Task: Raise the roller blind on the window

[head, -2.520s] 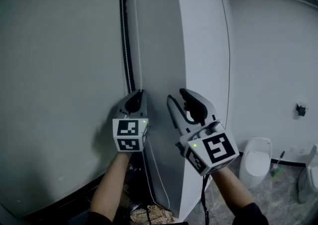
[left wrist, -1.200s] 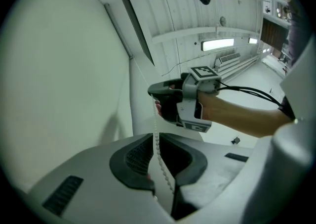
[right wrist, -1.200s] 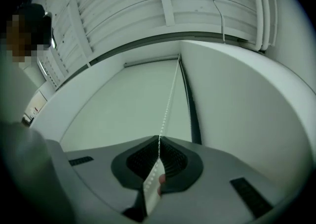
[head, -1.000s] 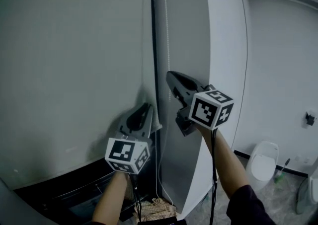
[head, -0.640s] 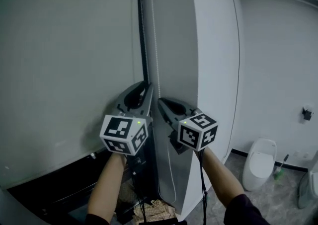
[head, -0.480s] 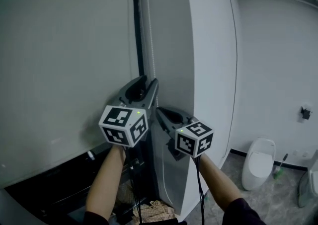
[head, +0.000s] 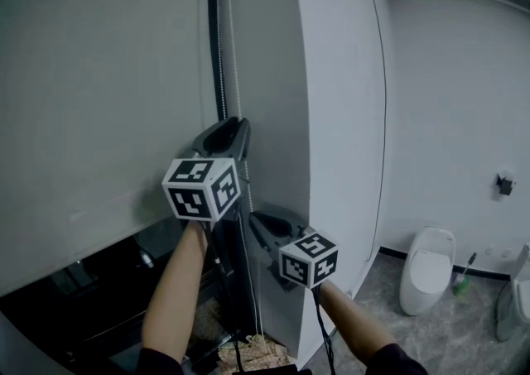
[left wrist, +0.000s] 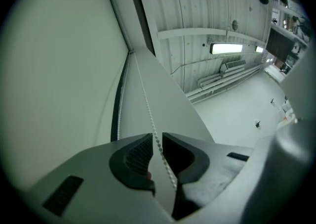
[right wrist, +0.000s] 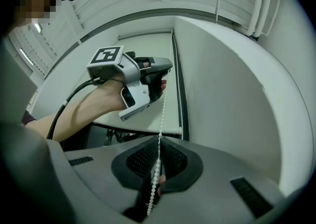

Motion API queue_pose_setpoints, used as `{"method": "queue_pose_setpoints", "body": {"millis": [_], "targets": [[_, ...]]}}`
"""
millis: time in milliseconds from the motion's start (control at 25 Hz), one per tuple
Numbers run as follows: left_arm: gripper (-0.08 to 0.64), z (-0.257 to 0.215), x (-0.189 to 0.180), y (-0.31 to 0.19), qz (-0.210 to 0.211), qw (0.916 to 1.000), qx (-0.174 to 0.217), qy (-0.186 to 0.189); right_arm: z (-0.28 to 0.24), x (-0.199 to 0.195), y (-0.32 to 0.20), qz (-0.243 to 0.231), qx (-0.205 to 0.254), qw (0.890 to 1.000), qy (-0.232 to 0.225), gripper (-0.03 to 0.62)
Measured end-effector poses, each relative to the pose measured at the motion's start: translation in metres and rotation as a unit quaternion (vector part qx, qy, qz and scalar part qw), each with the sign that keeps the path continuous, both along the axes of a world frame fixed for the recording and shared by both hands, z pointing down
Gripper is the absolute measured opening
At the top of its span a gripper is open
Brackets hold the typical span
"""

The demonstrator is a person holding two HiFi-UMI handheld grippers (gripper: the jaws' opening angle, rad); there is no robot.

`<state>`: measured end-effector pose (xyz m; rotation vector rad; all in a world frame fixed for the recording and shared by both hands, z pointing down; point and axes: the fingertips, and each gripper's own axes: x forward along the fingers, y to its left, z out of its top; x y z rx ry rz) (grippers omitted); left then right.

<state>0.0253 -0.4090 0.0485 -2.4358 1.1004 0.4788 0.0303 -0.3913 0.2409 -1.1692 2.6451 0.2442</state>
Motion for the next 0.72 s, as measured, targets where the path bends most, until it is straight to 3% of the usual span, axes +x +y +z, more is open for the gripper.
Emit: {"method": "queue_pose_setpoints", "body": {"millis": [120,280,360,520,720], "targets": [[0.021,0.016,-0.002,-0.005,-0.007,0.9999,-0.015,0.002,0.018,-0.006,0.002,-0.007,-0.018,1.0,-0.006,0.015],[0.018,0.039,-0.013,-0.013,-0.046,0.9989,-0.001,-0.009,0.037,-0.002,0.002,-0.015,-0.05,0.998,-0.017,0.017],[0.017,0.052,-0.021,-0.022,-0.057,0.9983,-0.012,-0.008,0.035,0.008,0.002,-0.018,-0.058,0.998,-0.036,0.018],[0.017,0.093,-0.032,-0.033,-0.065,0.9968,-0.041,-0.019,-0.002,0.017,0.002,-0.016,-0.027,0.998,-0.049,0.087],[0.017,0.166,-0.031,-0.033,-0.056,0.9943,-0.079,-0.045,-0.069,0.005,-0.001,-0.003,0.026,0.998,-0.05,0.09]]}}
